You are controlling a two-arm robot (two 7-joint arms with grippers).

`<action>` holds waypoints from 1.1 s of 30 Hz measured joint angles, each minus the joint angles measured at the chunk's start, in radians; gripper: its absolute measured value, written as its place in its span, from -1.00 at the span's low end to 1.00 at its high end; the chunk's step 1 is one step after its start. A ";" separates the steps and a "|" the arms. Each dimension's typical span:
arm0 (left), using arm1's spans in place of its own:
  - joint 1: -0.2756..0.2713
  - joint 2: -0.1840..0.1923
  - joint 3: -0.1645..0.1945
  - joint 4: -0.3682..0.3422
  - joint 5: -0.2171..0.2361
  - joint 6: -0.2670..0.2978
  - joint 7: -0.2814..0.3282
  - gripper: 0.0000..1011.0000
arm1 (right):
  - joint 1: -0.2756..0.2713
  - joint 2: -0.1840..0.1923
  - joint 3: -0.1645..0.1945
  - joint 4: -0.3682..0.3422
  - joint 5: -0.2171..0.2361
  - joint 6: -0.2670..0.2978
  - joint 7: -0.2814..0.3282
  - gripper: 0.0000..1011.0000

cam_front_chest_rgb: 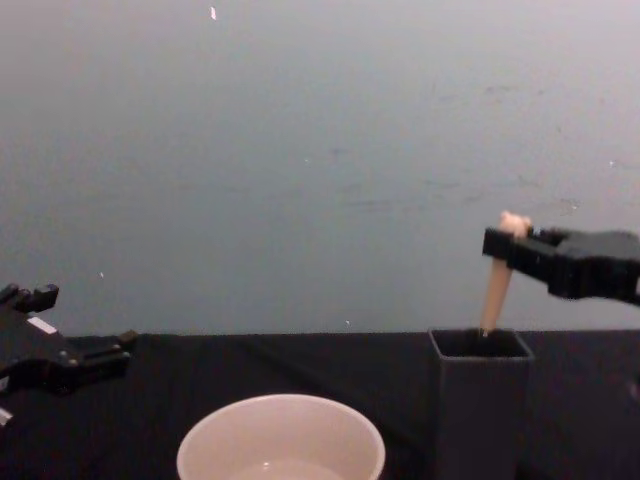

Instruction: Pick up the stirring spoon with one hand, stir inside the cup, then place it back in its original position.

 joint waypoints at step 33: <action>0.000 0.000 0.000 0.000 0.000 0.000 0.000 0.98 | 0.061 -0.005 -0.025 -0.072 -0.030 -0.128 0.108 -0.58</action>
